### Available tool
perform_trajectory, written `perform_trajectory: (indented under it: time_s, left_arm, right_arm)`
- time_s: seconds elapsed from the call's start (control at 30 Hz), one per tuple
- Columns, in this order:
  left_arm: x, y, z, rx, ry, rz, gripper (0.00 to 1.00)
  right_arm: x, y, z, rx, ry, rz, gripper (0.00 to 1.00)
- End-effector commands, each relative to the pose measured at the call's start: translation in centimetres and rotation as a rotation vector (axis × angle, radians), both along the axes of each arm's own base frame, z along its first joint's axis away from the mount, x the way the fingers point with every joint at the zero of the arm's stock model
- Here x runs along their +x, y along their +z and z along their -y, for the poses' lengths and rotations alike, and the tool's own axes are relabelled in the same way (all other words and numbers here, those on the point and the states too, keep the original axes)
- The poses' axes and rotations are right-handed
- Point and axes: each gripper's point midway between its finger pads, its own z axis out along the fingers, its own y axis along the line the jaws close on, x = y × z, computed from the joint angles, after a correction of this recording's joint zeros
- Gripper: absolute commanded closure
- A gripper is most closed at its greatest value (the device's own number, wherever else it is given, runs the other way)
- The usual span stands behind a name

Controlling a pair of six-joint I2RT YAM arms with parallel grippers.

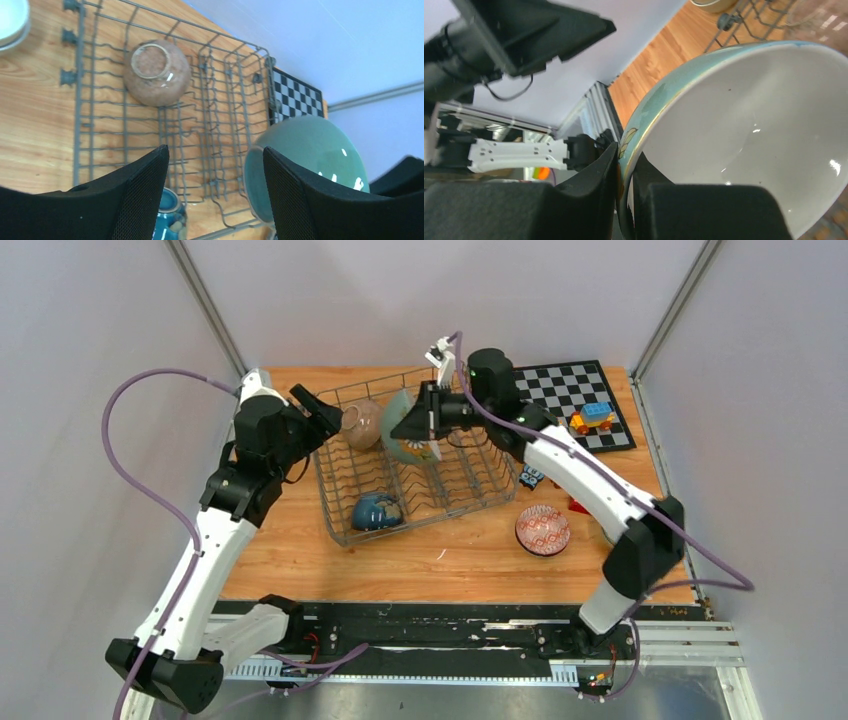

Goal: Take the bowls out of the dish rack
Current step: Place the bowl at the center of the board.

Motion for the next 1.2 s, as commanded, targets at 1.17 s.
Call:
perform_trajectory:
  time_s: [1.17]
  left_arm:
    - [-11.3, -2.2, 9.6, 0.457, -0.806, -0.074, 0.0]
  right_arm:
    - [-19.3, -6.2, 11.7, -0.976, 0.21, 1.262, 0.97]
